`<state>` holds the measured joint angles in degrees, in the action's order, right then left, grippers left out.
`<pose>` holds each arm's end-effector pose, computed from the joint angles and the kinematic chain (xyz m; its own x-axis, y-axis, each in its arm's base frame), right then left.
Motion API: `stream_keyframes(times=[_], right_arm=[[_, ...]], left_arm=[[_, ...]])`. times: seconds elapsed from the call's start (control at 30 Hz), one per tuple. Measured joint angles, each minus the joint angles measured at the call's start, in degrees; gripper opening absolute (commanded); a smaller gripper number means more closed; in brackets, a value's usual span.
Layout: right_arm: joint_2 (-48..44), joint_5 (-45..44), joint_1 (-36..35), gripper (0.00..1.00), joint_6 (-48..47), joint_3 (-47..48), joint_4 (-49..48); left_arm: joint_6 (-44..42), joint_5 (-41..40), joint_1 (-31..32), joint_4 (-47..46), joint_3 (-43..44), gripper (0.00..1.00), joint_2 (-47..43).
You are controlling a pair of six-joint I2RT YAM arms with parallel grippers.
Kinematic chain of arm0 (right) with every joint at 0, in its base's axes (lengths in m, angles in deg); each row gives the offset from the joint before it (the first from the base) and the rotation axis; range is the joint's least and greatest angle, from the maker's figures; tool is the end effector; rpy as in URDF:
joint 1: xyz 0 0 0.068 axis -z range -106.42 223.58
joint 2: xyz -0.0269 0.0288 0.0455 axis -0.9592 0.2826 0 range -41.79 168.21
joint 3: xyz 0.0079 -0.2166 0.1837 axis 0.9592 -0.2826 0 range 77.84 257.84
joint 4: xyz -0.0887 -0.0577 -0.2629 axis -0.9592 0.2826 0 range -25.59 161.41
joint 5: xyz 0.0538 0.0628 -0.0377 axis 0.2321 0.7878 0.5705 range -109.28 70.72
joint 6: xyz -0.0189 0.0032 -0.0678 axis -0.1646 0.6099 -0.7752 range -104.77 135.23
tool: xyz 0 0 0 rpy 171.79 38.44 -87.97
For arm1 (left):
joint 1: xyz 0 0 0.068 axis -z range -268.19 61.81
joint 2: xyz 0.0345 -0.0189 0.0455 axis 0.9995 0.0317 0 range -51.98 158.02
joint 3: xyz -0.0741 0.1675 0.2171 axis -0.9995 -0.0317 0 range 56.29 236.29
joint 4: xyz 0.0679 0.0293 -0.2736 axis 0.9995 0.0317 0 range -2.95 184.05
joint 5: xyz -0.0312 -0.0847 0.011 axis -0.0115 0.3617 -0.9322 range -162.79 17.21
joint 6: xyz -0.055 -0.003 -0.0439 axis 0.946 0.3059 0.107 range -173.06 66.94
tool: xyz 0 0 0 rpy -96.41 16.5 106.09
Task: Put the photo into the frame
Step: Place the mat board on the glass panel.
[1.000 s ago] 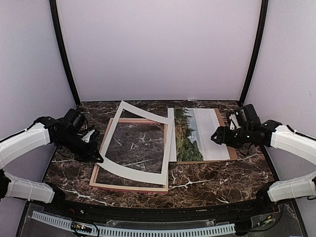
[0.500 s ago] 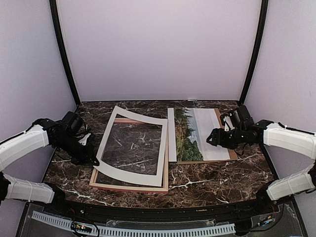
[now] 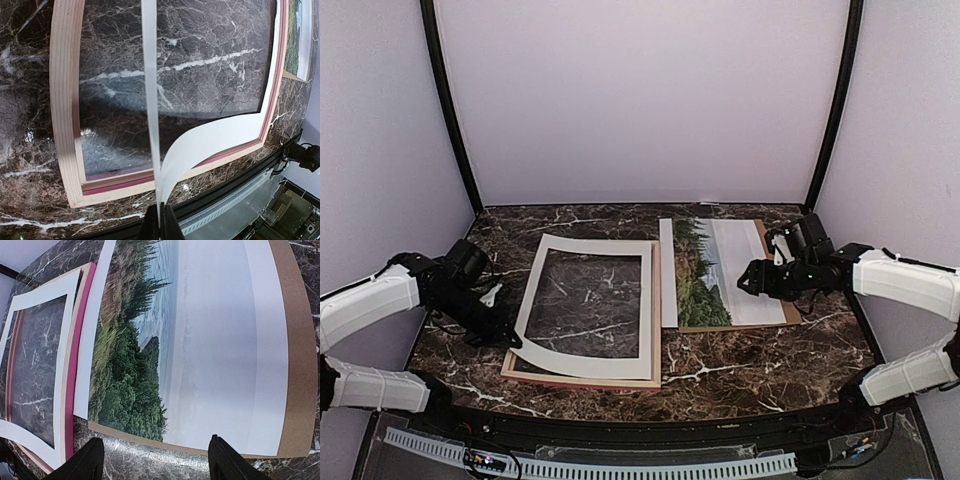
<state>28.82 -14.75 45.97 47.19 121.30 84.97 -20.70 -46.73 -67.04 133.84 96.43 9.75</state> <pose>0.2486 0.1353 0.2073 -0.8256 0.1638 -0.5399 -0.0849 0.9100 0.4058 0.1843 -0.0984 0.1964 -0.9867 -0.1339 -0.0927 -0.0628 0.8379 -0.5422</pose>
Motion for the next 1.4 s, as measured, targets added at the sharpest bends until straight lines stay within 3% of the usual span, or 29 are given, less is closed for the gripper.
stream_keyframes(times=[1.4], right_arm=[[0.0, 0.83, 0.0, 0.73, 0.35, -2.19, -1.29]], left_arm=[[-3.76, 2.27, 0.0, 0.02, 2.03, 0.03, 5.35]])
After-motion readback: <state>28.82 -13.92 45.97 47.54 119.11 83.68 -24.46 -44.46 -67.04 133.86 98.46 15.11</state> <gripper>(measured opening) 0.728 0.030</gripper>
